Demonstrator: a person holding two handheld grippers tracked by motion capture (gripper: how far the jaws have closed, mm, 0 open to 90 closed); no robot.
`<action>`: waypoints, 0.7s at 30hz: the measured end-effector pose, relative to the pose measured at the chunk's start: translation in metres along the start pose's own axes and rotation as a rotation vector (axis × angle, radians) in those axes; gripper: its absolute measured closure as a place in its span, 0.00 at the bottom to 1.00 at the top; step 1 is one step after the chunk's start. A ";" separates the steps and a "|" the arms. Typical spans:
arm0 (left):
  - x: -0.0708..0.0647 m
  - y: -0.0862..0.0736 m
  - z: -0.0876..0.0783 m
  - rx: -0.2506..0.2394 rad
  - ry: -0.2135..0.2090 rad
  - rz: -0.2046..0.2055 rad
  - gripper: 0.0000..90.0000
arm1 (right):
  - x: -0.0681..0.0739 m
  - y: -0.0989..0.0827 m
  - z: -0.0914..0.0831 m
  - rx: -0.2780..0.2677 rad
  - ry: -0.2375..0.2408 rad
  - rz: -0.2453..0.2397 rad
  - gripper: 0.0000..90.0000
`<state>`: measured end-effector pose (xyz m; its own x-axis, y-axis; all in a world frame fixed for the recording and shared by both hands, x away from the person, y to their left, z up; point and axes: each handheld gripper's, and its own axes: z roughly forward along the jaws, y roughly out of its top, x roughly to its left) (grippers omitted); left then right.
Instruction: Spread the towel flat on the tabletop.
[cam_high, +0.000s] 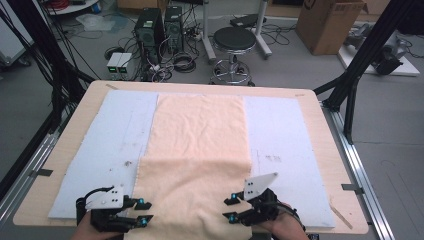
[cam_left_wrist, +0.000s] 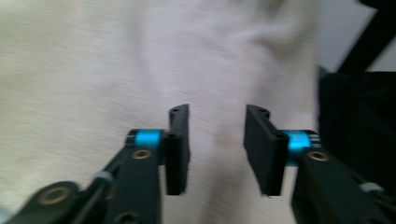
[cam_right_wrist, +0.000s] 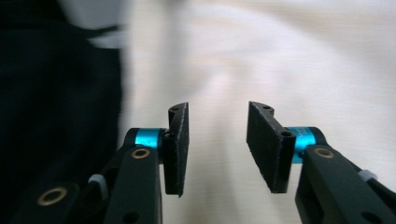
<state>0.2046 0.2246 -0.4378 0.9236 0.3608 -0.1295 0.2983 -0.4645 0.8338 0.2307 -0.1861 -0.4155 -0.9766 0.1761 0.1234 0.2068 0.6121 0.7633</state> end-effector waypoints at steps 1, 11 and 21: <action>0.002 0.002 0.004 0.019 0.020 0.009 0.61 | -0.004 0.001 0.004 0.024 -0.037 -0.016 0.62; 0.015 0.001 0.017 0.067 0.122 0.015 0.81 | -0.031 -0.007 0.023 0.084 -0.142 0.022 0.85; 0.006 0.001 0.004 0.037 0.040 0.021 0.96 | -0.020 -0.005 0.014 0.048 -0.047 0.012 0.96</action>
<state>0.2109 0.2232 -0.4398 0.9197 0.3823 -0.0895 0.2878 -0.5016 0.8158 0.2501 -0.1814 -0.4307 -0.9705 0.2185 0.1015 0.2218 0.6462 0.7302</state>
